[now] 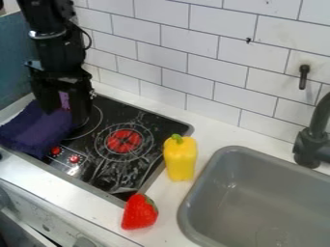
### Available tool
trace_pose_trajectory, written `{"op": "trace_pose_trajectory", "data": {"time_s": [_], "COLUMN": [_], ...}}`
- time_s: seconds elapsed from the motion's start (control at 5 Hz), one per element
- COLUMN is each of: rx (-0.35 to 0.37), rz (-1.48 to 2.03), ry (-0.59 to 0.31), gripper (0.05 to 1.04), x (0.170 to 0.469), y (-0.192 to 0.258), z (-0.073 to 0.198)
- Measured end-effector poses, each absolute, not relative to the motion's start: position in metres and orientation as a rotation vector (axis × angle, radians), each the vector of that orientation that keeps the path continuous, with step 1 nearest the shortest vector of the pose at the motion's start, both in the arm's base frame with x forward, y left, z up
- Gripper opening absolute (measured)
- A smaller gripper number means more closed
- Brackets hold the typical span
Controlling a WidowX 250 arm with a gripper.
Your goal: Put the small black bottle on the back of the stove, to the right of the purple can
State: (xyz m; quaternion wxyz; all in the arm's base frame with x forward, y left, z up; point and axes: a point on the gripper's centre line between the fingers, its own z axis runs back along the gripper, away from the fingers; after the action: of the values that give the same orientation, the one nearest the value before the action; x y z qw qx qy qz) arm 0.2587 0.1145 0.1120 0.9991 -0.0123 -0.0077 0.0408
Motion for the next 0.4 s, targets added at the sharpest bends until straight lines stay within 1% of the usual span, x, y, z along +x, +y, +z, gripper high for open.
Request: {"op": "trace_pose_trajectory", "data": {"time_s": [0.2,0.4], "rx": [-0.034,-0.025], "rz": [0.085,0.201], "ry": [0.007,0.010], "gripper": [1.001,1.001], "x": [0.2571,0.2498], "y": [0.1132,0.1232], "z": [0.1054,0.1052]}}
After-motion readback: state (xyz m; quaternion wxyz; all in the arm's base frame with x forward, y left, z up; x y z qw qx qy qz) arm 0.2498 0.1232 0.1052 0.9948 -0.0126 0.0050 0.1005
